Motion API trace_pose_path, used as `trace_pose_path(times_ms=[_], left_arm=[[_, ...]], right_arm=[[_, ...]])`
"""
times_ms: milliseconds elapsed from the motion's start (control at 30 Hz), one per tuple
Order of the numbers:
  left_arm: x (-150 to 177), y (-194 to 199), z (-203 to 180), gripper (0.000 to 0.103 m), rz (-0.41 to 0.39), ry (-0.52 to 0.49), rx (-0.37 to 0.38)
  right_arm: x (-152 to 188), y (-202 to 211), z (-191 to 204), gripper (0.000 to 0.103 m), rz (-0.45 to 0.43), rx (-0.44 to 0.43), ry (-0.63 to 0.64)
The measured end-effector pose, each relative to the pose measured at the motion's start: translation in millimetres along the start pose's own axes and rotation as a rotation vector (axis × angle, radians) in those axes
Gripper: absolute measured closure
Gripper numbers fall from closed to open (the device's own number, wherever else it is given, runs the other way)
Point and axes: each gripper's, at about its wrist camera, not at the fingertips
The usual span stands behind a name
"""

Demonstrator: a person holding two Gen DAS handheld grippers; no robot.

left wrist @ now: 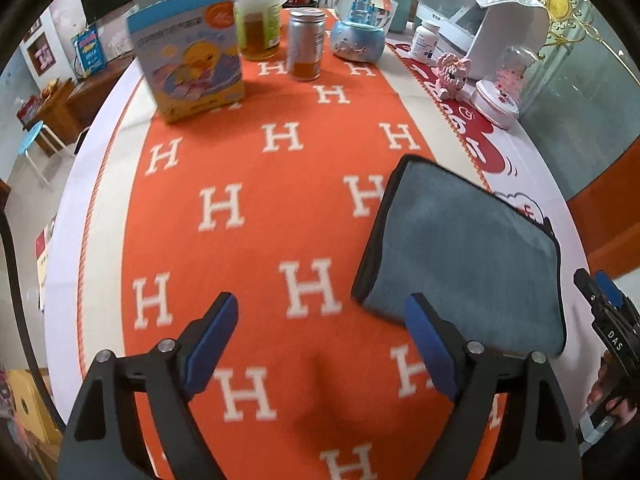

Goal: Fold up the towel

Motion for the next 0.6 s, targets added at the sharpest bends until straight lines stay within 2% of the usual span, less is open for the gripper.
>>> trace_pose_path(times_ms=[133,267,433,600], left_arm=[[24,15,10,0.013,0.006,0.024,0.013],[54,37,20,0.013,-0.001,0.024,0.017],[95,71,41,0.013,-0.02,0.035,0.025],[138,108,65,0.013,-0.044,0.043,-0.003]], right_arm=[[15,17,14,0.019,0.013,-0.02,0.018],[33,39,29,0.01,0.016,-0.051,0.035],[62,73,49,0.004,0.019,-0.08,0.039],[93,107,68,0.001,0.013,-0.101,0.038]])
Point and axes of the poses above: each gripper's, at about its wrist camera, not at the fingertips, and y roughly against the way its jaws point, z to its left, x to its underside, and after that the axes turned 5 degrees about x, right-handed
